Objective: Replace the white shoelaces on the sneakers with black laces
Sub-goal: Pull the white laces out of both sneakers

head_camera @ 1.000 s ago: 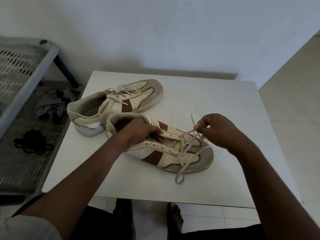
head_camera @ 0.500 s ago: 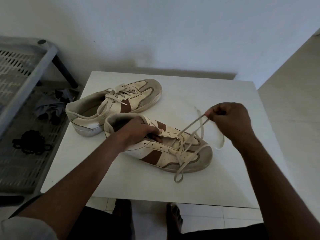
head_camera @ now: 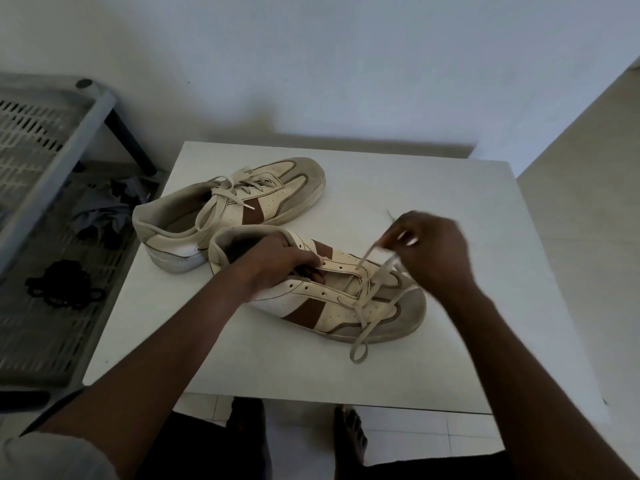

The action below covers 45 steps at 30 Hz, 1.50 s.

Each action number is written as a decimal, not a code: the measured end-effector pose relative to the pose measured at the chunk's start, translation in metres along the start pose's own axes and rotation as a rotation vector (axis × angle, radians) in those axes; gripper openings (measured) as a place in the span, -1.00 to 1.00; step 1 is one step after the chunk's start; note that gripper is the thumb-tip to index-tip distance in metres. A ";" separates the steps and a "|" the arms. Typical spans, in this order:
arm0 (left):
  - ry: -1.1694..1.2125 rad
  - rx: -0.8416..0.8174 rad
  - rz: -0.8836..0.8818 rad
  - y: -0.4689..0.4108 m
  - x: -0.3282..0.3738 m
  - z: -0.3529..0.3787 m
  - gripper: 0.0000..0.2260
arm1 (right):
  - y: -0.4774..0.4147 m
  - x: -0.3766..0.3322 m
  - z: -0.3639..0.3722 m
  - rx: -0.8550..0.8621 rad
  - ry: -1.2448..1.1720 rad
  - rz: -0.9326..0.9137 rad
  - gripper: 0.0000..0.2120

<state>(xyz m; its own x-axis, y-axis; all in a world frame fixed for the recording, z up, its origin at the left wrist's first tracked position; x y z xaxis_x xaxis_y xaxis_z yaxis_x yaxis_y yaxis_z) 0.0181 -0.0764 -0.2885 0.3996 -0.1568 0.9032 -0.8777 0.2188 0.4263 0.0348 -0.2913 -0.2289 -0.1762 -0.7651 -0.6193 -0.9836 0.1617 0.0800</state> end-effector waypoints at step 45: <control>0.018 -0.004 0.036 0.001 0.003 0.000 -0.81 | 0.007 -0.015 0.044 -0.327 0.159 -0.149 -0.64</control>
<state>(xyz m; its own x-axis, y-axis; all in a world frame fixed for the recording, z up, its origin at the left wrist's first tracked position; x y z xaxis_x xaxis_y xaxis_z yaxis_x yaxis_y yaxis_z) 0.0183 -0.0768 -0.2850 0.3724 -0.1317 0.9187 -0.8907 0.2274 0.3937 0.0320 -0.2510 -0.2536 -0.0094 -0.8562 -0.5165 -0.9547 -0.1460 0.2593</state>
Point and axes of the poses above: each hand's wrist, its own y-axis away from the middle knuckle, its own z-axis out of the palm, x = y × z, the point moved 6 cm from there along -y, towards the middle knuckle, and after that the axes turned 14 degrees about z, right-handed, at the moved point
